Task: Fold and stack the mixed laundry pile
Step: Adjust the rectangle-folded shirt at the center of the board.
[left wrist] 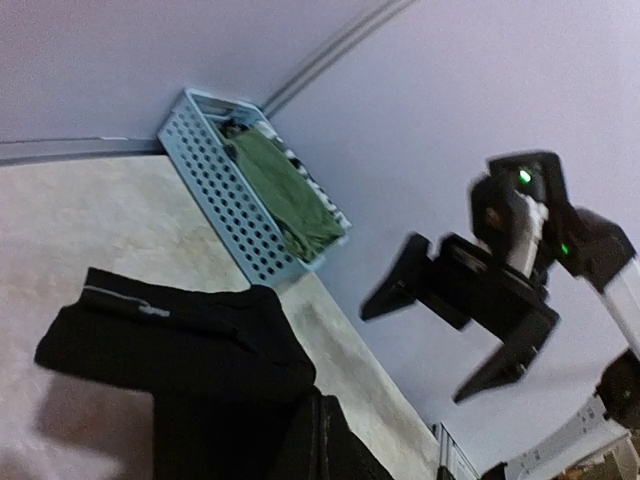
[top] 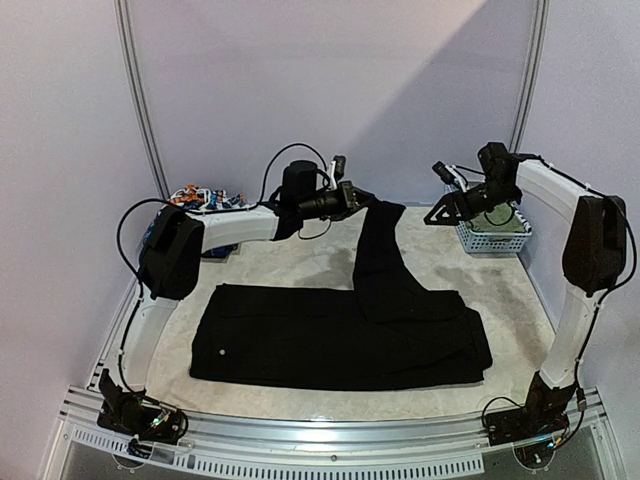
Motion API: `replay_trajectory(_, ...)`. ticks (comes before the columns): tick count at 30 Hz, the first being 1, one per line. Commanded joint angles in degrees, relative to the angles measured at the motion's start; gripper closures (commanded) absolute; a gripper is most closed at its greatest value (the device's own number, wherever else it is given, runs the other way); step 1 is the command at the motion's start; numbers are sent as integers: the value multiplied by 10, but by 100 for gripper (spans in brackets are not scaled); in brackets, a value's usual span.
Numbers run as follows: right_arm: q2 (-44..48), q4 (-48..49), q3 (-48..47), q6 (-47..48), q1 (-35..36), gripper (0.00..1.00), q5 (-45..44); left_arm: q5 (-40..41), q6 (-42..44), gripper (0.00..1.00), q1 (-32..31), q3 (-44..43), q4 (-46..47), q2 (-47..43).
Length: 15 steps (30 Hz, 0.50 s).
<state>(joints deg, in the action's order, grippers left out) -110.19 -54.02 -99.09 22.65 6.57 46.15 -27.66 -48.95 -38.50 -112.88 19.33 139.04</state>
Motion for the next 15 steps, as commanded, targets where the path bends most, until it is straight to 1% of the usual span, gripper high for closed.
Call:
replay_trajectory(1, -38, -94, -30, 68, -18, 4, 91, -92, 42, 100, -27, 40, 15, -43)
replay_trajectory(5, -25, -139, 1, 129, -22, 4, 129, -141, 81, 100, -44, 63, -17, -75)
replay_trajectory(8, -7, -170, 33, 173, -21, 4, 131, -164, 118, 100, -56, 86, -58, -102)
replay_trajectory(11, 13, -178, 77, 188, -22, 4, 132, -180, 137, 100, -66, 114, -69, -127)
replay_trajectory(15, 22, -172, 132, 183, -22, 1, 149, -196, 142, 100, -81, 150, -60, -150)
